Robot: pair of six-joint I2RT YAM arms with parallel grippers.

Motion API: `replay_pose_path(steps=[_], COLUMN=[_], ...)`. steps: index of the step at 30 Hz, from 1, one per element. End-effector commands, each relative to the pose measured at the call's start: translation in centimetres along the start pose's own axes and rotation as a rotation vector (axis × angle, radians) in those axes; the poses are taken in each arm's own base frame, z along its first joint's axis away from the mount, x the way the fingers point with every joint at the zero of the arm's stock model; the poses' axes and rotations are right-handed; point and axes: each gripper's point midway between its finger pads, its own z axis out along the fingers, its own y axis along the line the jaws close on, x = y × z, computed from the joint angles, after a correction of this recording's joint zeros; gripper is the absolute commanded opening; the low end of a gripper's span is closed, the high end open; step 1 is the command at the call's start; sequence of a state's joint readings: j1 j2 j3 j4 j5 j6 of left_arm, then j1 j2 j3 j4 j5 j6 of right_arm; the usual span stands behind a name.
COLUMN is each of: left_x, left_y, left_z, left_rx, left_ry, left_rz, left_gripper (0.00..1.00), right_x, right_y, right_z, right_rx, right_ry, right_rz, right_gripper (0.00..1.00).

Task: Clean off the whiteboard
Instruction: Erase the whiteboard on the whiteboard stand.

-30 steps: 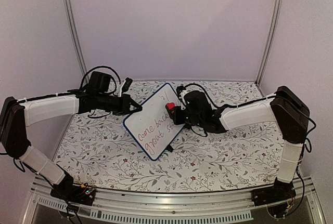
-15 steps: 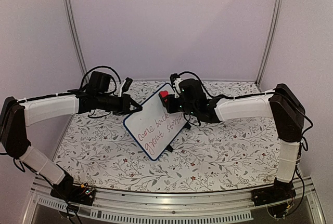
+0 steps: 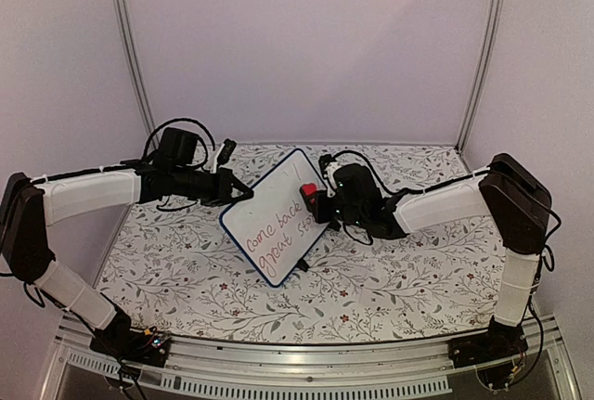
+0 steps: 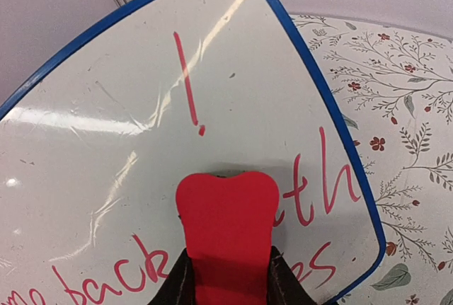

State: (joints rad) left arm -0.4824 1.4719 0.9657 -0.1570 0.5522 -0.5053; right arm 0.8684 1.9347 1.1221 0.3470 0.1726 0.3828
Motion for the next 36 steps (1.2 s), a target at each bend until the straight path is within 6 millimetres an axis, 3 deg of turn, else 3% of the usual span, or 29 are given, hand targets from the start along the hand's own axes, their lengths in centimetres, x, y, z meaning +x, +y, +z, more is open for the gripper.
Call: replay_pose_path(steps=[1, 8, 21, 31, 36], left_x=[-0.6, -0.6, -0.7, -0.6, -0.7], left_y=[-3.8, -3.7, -4.1, -3.9, -3.9], left_z=[-0.6, -0.6, -0.7, -0.6, -0.8], left_rx=[0.131, 0.129, 0.140, 0.138, 0.136], left_ry=[-0.021, -0.021, -0.021, -0.018, -0.023], left_rz=[0.096, 0.097, 0.106, 0.103, 0.105], left_gripper=[0.00, 0.00, 0.00, 0.00, 0.00], right_x=[1.5, -1.7, -6.1, -6.0, -3.6], right_y=[-0.2, 0.5, -0.9, 0.9, 0.2], right_z=[-0.1, 1.2, 3.2, 3.9, 3.3], right_rx=[-0.012, 0.003, 0.025, -0.073, -0.081], right_ry=[0.056, 0.000, -0.055, -0.033, 0.011], right_rz=[0.000, -0.012, -0.023, -0.042, -0.028], right_gripper=[0.22, 0.22, 0.23, 0.23, 0.22])
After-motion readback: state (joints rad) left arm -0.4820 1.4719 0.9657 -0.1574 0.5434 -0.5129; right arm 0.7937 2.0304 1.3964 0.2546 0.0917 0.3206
